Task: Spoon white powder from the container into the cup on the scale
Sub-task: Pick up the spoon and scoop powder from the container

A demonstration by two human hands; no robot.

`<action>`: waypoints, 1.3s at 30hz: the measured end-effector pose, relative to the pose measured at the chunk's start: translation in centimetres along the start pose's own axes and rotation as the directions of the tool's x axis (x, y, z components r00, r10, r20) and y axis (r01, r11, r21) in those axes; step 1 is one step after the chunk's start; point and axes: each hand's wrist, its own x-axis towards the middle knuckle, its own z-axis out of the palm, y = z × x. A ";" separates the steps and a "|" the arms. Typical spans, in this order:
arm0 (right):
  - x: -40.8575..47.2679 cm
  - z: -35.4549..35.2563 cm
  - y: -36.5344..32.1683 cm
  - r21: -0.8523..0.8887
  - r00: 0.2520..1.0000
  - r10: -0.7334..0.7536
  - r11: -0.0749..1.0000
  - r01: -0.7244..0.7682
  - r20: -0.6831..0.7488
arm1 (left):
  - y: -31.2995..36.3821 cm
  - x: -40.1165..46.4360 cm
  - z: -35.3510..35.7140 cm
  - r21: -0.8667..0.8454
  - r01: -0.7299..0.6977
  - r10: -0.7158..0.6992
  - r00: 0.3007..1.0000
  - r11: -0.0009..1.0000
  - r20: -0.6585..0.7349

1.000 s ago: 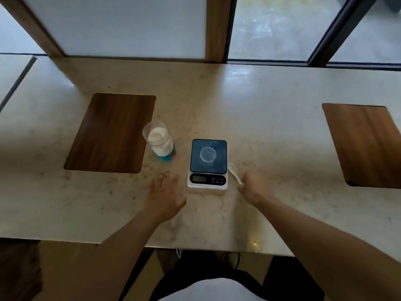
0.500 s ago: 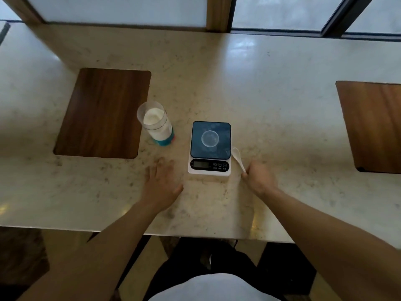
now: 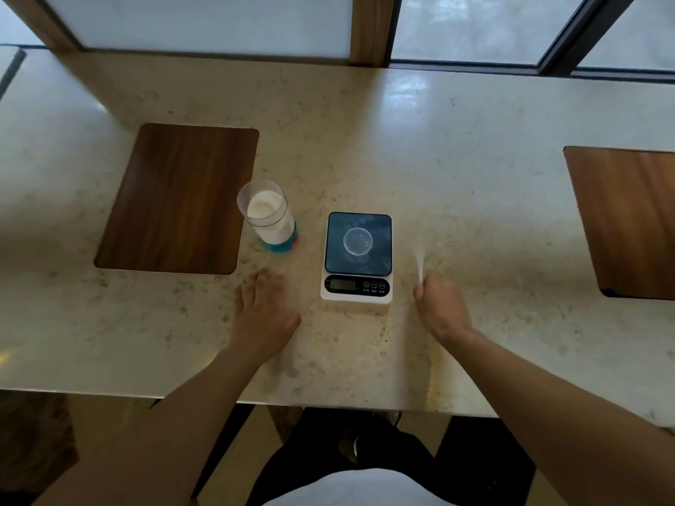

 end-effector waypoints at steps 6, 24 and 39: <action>0.7 -1.0 -2.0 0.070 0.988 -0.112 0.990 0.120 -0.107 | -0.4 0.3 -0.1 -0.041 0.052 -0.052 0.999 0.998 -0.003; 0.6 -2.0 -12.0 0.222 0.877 -0.404 0.859 0.462 -0.261 | -0.7 3.6 -0.4 -0.028 0.105 -0.106 0.993 0.994 -0.048; 1.8 -3.2 -16.5 0.170 0.814 -0.553 0.798 0.579 -0.178 | -1.8 6.0 1.1 -0.058 0.087 -0.095 0.984 0.994 -0.153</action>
